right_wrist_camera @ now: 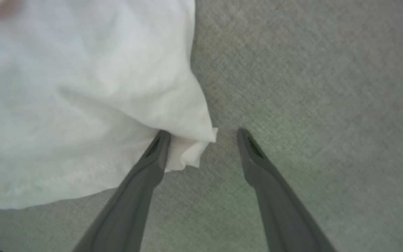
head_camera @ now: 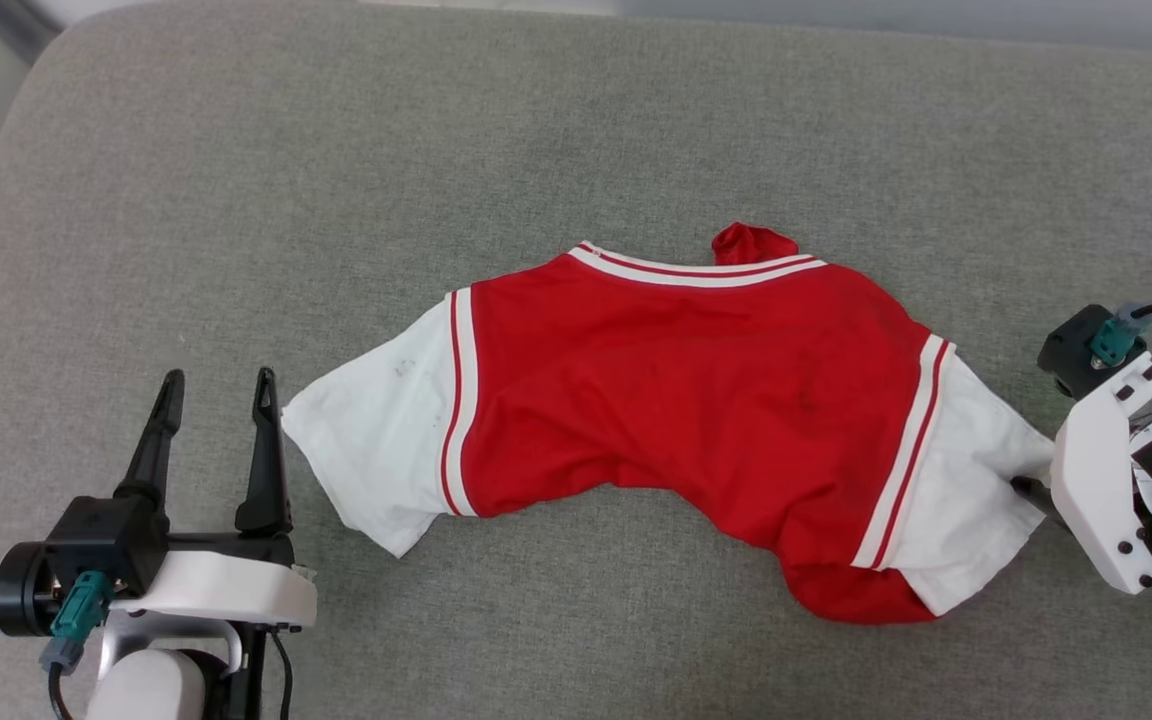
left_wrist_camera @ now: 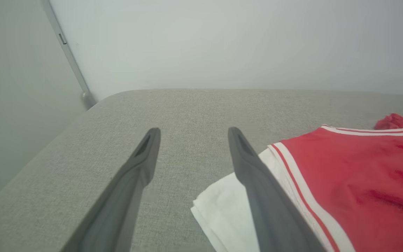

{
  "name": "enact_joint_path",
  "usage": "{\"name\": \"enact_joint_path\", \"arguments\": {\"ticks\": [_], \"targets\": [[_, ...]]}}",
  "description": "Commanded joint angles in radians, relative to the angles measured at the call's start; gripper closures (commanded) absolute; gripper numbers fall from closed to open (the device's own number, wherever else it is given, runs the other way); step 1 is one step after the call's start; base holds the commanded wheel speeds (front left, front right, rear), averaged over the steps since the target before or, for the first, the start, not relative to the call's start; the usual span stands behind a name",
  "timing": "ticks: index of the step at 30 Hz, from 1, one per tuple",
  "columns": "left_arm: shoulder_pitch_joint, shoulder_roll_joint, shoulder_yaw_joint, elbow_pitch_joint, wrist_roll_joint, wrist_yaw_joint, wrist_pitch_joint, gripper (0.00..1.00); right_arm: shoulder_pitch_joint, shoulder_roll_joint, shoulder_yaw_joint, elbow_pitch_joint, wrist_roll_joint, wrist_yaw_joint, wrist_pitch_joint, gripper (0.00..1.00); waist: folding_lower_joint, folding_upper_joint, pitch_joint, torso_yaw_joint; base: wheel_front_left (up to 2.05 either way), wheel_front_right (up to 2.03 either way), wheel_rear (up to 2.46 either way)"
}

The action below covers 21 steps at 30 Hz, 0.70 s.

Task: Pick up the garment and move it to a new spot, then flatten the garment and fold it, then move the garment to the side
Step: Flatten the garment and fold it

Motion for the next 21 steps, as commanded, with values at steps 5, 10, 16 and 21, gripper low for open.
{"name": "enact_joint_path", "arguments": {"ticks": [5,10,16,21], "targets": [[-0.012,-0.028,0.036,0.015,0.033,-0.032,-0.002,0.0,0.044,0.032,0.098,0.044,0.025,0.005,-0.02,0.47,0.0,0.0,0.0,-0.003,0.0,0.0,0.0],[-0.015,-0.027,0.073,0.036,0.061,-0.056,-0.002,0.0,0.002,0.012,0.096,0.066,0.036,0.003,-0.093,1.0,0.0,0.0,-0.047,-0.03,0.0,0.0,0.0],[-0.061,0.025,0.097,0.071,0.084,-0.097,-0.002,0.0,-0.046,-0.028,0.066,0.031,0.052,0.002,-0.192,1.0,0.0,0.0,-0.111,-0.061,0.0,0.0,0.0],[-0.164,0.108,0.092,0.095,0.078,-0.143,0.062,0.0,-0.029,-0.078,0.036,-0.017,0.061,0.002,-0.242,1.0,0.0,0.0,-0.131,-0.081,0.0,0.0,0.0]]}}
